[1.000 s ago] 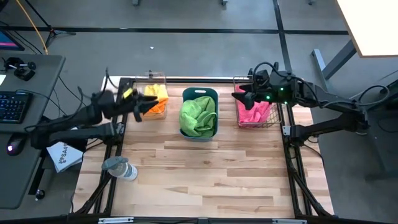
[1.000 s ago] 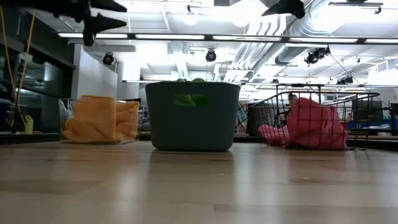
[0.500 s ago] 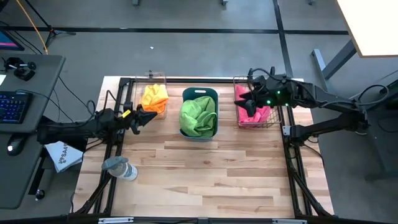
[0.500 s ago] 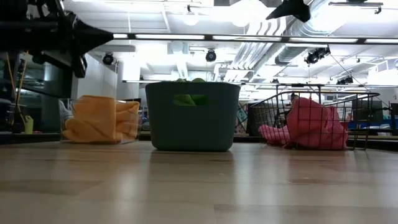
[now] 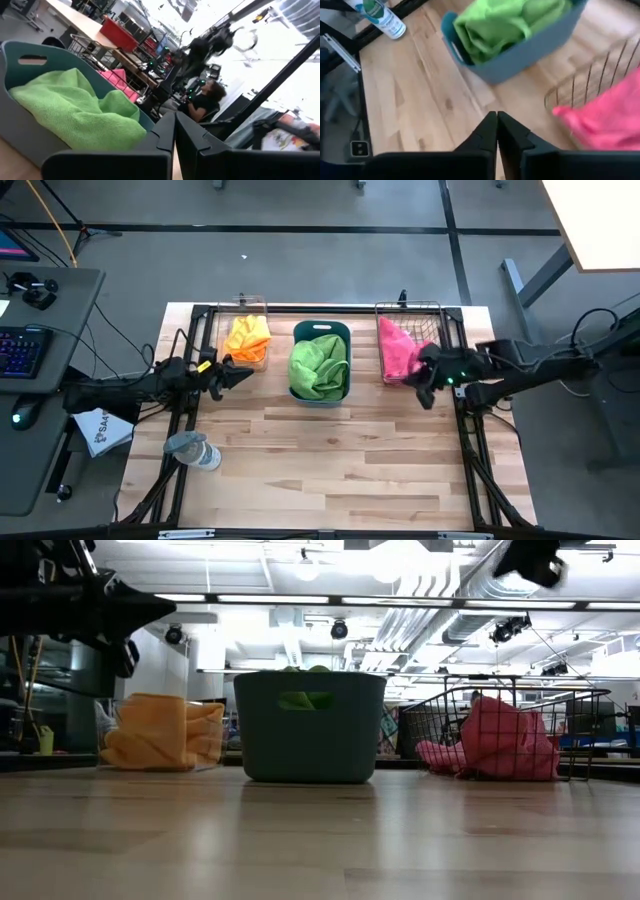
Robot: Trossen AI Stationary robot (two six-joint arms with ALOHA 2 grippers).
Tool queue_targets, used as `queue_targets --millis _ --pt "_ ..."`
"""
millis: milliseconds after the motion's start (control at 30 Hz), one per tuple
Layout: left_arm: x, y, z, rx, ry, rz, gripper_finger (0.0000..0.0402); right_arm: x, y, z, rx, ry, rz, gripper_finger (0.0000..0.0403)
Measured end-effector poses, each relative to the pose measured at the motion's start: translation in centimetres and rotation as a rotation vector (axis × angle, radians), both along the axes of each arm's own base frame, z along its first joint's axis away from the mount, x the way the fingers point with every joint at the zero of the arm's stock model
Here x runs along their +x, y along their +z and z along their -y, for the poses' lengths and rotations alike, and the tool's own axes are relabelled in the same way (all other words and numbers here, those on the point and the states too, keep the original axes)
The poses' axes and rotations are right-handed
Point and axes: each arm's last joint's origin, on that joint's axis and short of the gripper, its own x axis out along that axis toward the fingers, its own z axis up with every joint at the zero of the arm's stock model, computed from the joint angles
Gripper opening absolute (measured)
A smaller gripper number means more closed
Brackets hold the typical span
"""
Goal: Sort microfiber towel by color & place in baskets
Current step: Return to Home Position
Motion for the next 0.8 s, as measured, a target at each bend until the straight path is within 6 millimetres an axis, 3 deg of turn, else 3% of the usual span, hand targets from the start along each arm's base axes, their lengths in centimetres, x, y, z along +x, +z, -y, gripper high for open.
queue_targets --millis 133,267,400,633,800 --pt "0.0 0.0 0.0 -0.031 -0.004 0.004 0.0 -2.7 -4.2 -0.4 0.116 -0.022 0.127 0.0014" --pt "0.0 0.0 0.0 -0.005 0.0 -0.004 0.0 -4.1 -7.3 -0.2 0.164 -0.01 0.34 0.0002" --pt "0.0 -0.1 0.0 0.019 0.003 -0.009 0.0 -5.0 -9.1 0.5 0.134 -0.029 0.494 0.0002" --pt "0.0 0.0 0.0 0.028 0.004 -0.01 0.0 -6.7 -10.7 1.6 -0.018 -0.046 0.612 0.0001" --pt "0.0 0.0 0.0 0.027 0.004 -0.011 0.0 -6.9 -12.7 1.8 -0.027 -0.036 0.772 0.0"
